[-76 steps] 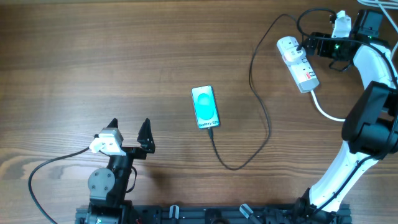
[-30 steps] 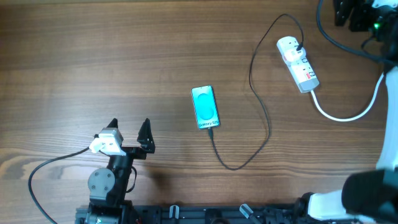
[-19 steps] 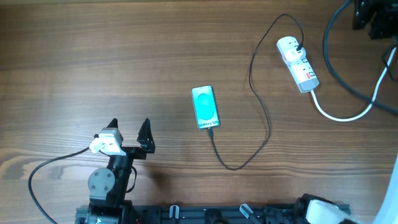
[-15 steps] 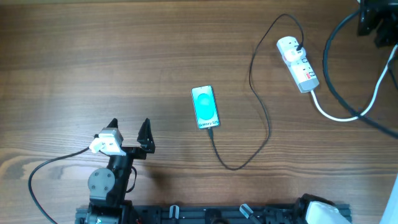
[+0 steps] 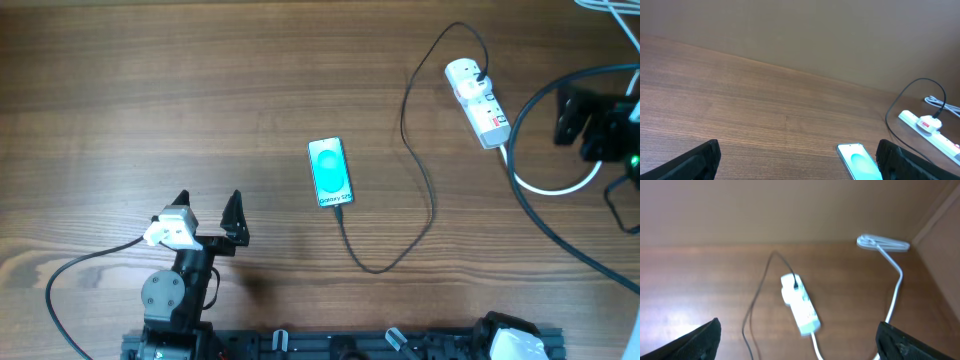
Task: Plug charger to phone and switch on socket
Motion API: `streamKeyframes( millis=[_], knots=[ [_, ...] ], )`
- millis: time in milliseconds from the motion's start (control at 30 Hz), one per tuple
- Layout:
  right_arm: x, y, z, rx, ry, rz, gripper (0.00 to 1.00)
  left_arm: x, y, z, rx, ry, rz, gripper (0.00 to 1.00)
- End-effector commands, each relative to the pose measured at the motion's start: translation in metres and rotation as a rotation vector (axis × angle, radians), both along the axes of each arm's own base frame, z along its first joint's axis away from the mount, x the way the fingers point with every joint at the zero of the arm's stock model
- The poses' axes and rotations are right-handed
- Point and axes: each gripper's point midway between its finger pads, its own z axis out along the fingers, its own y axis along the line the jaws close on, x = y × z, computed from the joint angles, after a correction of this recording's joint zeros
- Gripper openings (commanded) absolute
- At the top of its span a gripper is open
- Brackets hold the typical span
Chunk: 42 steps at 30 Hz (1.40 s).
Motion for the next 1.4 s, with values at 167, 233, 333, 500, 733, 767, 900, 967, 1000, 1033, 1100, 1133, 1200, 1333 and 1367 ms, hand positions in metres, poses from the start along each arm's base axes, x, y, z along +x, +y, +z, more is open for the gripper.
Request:
streamKeyframes(
  millis=[167, 233, 333, 500, 733, 767, 900, 967, 1000, 1033, 1100, 1133, 1200, 1333, 1367],
  knots=[
    [0.024, 0.042, -0.132, 0.091, 0.118, 0.302, 1.00, 0.000, -0.001, -0.001, 0.002, -0.001, -0.005, 1.00],
    [0.024, 0.056, -0.154, 0.141, 0.096, 0.373, 1.00, 0.000, -0.001, -0.001, 0.002, 0.000, -0.005, 1.00],
    [0.021, 0.071, -0.193, 0.171, 0.078, 0.432, 1.00, 0.000, -0.001, -0.001, 0.003, 0.000, -0.005, 1.00],
    [0.011, 0.097, -0.240, 0.142, 0.029, 0.513, 1.00, 0.000, -0.001, -0.001, 0.002, 0.000, -0.005, 1.00],
    [-0.006, 0.131, -0.264, 0.057, -0.138, 0.630, 1.00, 0.000, -0.001, -0.001, 0.002, 0.000, -0.005, 1.00],
    [-0.006, 0.132, -0.264, 0.046, -0.158, 0.631, 1.00, 0.000, -0.001, -0.001, 0.002, 0.000, -0.005, 1.00],
    [-0.004, 0.134, -0.252, 0.001, -0.269, 0.638, 1.00, 0.000, -0.001, -0.001, 0.002, -0.001, -0.005, 1.00],
    [-0.003, 0.132, -0.247, -0.015, -0.308, 0.627, 1.00, 0.000, -0.001, -0.001, 0.002, 0.000, -0.005, 1.00],
    [-0.003, 0.130, -0.246, -0.024, -0.316, 0.616, 1.00, 0.000, -0.001, -0.001, 0.002, 0.000, -0.005, 1.00],
    [-0.002, 0.128, -0.246, -0.026, -0.315, 0.604, 1.00, 0.000, -0.001, -0.001, 0.002, 0.000, -0.005, 1.00],
    [0.000, 0.124, -0.246, -0.019, -0.308, 0.567, 1.00, 0.000, -0.001, -0.001, 0.002, -0.001, -0.005, 1.00],
    [0.001, 0.121, -0.247, -0.015, -0.303, 0.548, 1.00, 0.000, -0.001, -0.001, 0.003, 0.000, -0.005, 1.00],
    [0.005, 0.112, -0.250, 0.031, -0.292, 0.464, 1.00, 0.000, -0.001, -0.001, 0.003, 0.000, -0.005, 1.00],
    [0.002, 0.109, -0.247, 0.058, -0.373, 0.403, 1.00, 0.000, -0.001, -0.001, 0.002, 0.000, -0.005, 1.00],
    [-0.001, 0.110, -0.245, 0.057, -0.394, 0.404, 1.00, 0.000, -0.001, -0.001, 0.003, 0.000, -0.005, 1.00]
  ],
)
